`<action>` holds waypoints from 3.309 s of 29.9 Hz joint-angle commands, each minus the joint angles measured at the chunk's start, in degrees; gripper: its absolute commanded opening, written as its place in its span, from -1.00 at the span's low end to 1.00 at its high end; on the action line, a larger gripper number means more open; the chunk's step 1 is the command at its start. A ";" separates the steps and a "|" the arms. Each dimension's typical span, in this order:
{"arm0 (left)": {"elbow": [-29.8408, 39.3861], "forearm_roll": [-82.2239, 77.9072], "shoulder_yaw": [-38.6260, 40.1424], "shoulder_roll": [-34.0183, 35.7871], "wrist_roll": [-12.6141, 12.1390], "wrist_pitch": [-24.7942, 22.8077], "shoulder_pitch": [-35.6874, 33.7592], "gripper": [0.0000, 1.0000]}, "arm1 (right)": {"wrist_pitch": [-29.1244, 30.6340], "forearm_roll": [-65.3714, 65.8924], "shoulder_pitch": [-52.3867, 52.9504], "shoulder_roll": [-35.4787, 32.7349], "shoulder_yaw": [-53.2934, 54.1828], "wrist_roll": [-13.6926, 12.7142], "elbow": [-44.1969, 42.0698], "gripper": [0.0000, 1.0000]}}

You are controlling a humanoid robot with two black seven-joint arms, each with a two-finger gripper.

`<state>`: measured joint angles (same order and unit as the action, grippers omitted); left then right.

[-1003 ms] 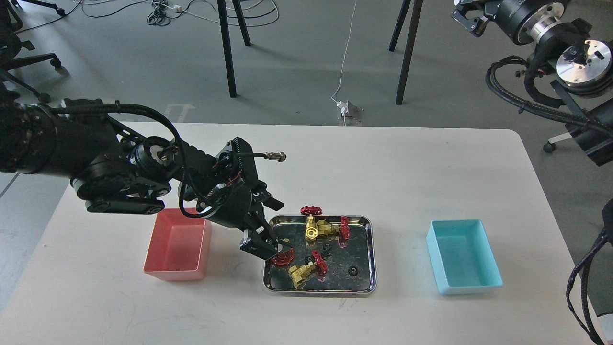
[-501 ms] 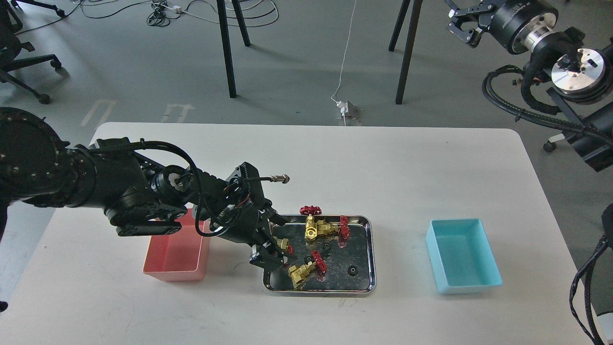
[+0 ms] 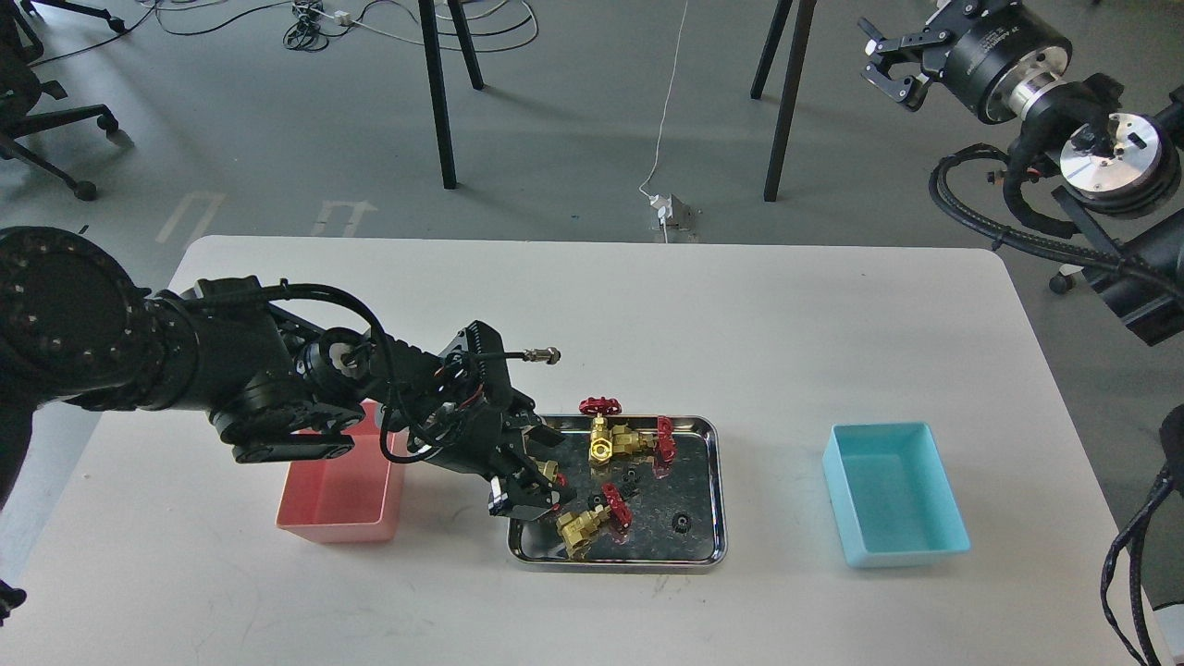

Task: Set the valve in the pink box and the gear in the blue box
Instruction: 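Lower the left gripper onto a brass valve with red handwheel, then close the left gripper on the valve and lift it, then carry the held valve over the pink box with the left gripper, then lower the valve into the pink box and open the left gripper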

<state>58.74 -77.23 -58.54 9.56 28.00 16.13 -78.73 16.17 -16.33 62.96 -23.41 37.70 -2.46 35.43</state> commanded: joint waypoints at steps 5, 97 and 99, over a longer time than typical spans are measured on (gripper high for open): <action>-1.61 -0.56 -0.52 0.02 0.00 1.45 1.29 0.09 | 0.00 -0.02 -0.20 -0.06 0.01 0.09 0.08 0.99; 4.81 -18.40 8.62 31.92 0.00 2.95 6.04 -0.11 | -9.93 4.29 3.75 -3.93 -1.75 0.70 6.14 0.99; 4.81 -18.31 8.71 31.84 0.00 2.95 5.86 -0.04 | -9.93 4.29 3.58 -3.93 -1.75 0.70 6.14 0.99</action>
<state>63.47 -95.57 -50.12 41.47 27.99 19.07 -72.74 6.21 -12.04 66.71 -27.32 35.96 -1.76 41.57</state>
